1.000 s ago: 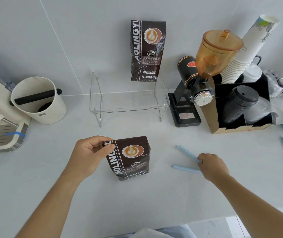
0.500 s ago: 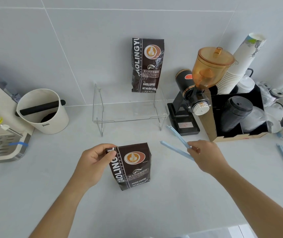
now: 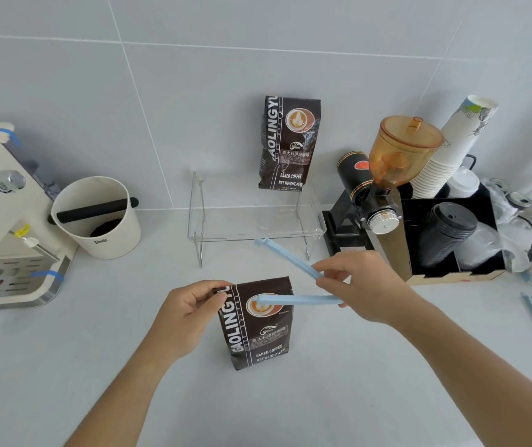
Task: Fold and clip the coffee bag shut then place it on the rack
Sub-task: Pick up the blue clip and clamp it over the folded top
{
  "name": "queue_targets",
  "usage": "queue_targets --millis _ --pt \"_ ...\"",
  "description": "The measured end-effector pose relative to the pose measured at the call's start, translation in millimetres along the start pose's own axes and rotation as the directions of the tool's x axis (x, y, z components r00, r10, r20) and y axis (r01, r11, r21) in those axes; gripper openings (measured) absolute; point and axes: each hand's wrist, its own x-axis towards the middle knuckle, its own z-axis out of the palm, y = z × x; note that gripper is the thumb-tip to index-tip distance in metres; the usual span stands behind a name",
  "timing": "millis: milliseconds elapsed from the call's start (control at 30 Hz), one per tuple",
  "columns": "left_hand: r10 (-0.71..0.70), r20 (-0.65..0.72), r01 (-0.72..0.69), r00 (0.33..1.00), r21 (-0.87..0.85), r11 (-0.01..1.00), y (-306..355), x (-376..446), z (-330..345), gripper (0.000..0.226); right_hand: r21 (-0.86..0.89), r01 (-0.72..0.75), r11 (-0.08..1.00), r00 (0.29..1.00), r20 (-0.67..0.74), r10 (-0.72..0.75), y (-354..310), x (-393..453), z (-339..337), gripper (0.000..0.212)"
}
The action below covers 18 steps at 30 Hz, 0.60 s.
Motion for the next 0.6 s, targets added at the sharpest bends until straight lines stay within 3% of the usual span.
queue_targets --millis 133,433,600 --pt "-0.003 0.007 0.003 1.000 -0.002 1.000 3.7 -1.6 -0.9 0.039 0.000 -0.010 1.000 0.997 0.071 0.010 -14.7 7.4 6.6 0.020" --pt "-0.047 0.001 0.046 0.999 -0.093 0.995 7.3 -2.6 -0.8 0.020 -0.037 0.019 0.999 0.991 0.133 -0.013 -22.6 17.4 11.4 0.021" --pt "-0.058 0.007 0.059 0.998 -0.099 0.993 5.2 -1.7 -1.6 0.050 -0.092 0.066 0.994 0.986 0.157 -0.051 -26.8 22.0 8.3 0.021"
